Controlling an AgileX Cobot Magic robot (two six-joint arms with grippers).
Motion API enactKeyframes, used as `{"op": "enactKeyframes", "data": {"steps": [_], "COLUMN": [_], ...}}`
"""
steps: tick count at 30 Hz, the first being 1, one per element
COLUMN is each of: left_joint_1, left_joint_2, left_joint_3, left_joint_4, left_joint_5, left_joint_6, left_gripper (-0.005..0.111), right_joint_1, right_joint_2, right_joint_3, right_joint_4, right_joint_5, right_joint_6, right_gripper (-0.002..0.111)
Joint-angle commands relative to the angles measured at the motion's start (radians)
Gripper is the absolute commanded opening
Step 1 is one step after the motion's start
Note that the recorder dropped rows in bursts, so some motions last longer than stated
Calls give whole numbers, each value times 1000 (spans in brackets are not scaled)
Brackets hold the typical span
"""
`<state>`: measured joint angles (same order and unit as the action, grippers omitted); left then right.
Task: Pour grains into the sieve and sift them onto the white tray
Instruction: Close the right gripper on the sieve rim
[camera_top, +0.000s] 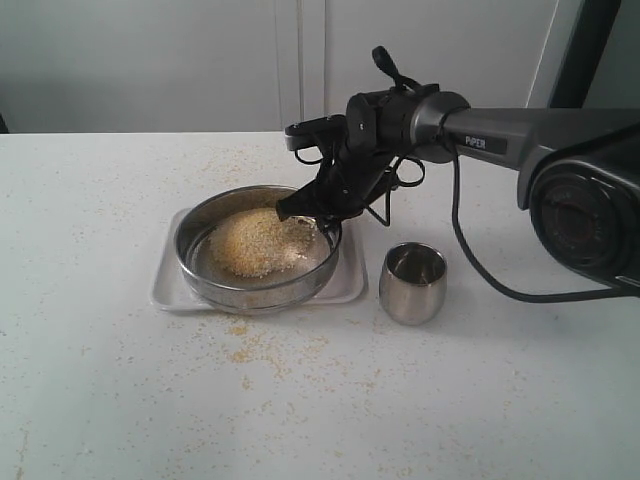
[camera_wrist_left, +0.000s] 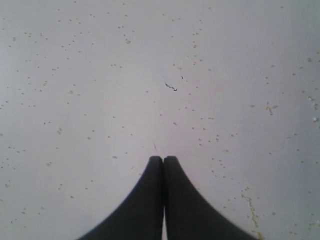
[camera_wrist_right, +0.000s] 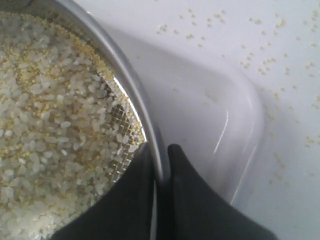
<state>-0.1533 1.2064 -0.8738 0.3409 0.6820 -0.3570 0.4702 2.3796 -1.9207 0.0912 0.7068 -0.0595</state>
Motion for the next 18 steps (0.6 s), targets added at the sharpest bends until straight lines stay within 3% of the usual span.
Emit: {"op": "enactKeyframes", "data": {"steps": [1, 18], "left_joint_1": [3, 3], "left_joint_2": [-9, -9], "left_joint_3": [8, 8], "left_joint_4": [3, 3], "left_joint_5": [14, 14], "left_joint_6": [-5, -5], "left_gripper": [0, 0], "right_joint_1": [0, -2], "right_joint_2": [10, -31], "right_joint_3": [3, -2], "right_joint_4": [-32, 58], "right_joint_5": [36, 70], "right_joint_6": [-14, -27], "right_gripper": [0, 0]}}
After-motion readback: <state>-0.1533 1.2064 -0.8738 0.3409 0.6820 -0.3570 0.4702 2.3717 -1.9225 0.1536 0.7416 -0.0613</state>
